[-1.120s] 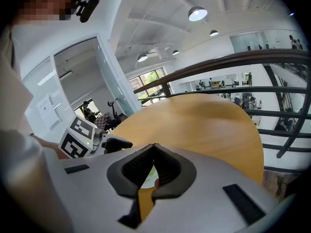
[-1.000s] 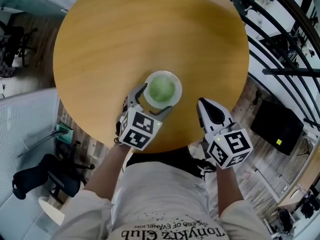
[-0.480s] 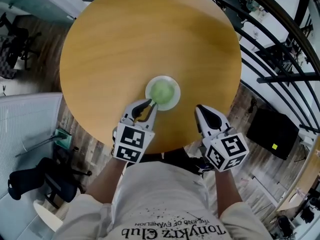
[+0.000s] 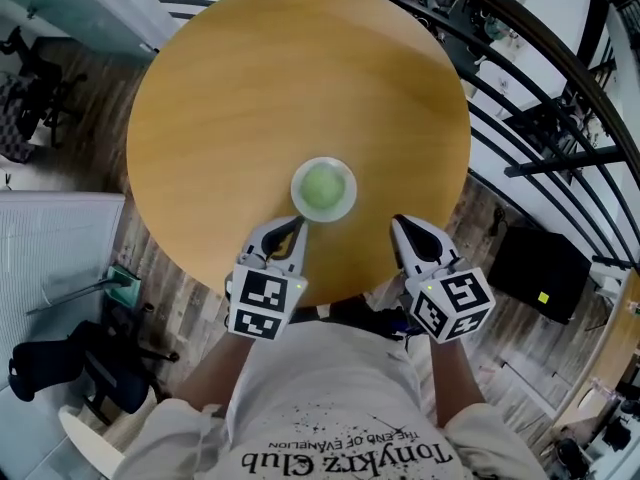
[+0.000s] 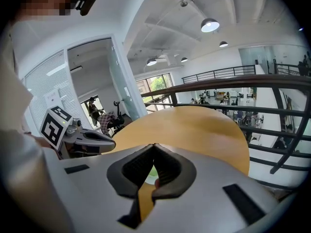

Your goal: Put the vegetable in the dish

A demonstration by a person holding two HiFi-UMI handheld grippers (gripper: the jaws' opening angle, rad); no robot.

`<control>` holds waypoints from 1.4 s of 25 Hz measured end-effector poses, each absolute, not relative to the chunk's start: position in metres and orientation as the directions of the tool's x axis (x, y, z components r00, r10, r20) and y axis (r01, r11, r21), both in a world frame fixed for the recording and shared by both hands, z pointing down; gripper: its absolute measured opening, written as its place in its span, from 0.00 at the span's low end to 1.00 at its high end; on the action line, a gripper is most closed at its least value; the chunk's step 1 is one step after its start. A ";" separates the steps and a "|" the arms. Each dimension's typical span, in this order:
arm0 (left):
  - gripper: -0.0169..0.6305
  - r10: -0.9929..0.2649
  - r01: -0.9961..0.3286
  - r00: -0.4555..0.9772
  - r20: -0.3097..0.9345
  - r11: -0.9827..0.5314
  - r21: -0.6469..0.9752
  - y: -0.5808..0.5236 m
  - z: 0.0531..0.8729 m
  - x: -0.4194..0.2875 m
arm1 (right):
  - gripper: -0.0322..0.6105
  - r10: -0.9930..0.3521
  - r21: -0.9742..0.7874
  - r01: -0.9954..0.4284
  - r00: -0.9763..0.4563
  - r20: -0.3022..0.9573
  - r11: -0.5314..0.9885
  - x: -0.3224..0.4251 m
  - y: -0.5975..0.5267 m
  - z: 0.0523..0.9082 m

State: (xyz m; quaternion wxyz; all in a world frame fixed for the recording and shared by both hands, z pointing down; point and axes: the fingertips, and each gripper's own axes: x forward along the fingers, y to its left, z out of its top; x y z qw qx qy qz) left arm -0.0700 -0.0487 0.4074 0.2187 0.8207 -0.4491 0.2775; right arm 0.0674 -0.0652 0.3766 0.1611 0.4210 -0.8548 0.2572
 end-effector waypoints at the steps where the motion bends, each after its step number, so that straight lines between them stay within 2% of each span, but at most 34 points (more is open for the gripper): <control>1: 0.06 -0.622 -0.864 0.443 0.645 -0.489 0.121 -0.047 0.404 -0.071 | 0.08 -0.638 -0.300 -0.801 -0.595 0.488 0.518 0.067 -0.065 0.373; 13: 0.06 -0.665 -0.892 0.425 0.614 -0.425 0.157 -0.028 0.383 -0.086 | 0.08 -0.664 -0.273 -0.787 -0.614 0.427 0.552 0.059 -0.062 0.338; 35: 0.06 -0.660 -0.876 0.442 0.608 -0.464 0.133 -0.036 0.372 -0.077 | 0.08 -0.680 -0.252 -0.800 -0.597 0.426 0.544 0.066 -0.061 0.328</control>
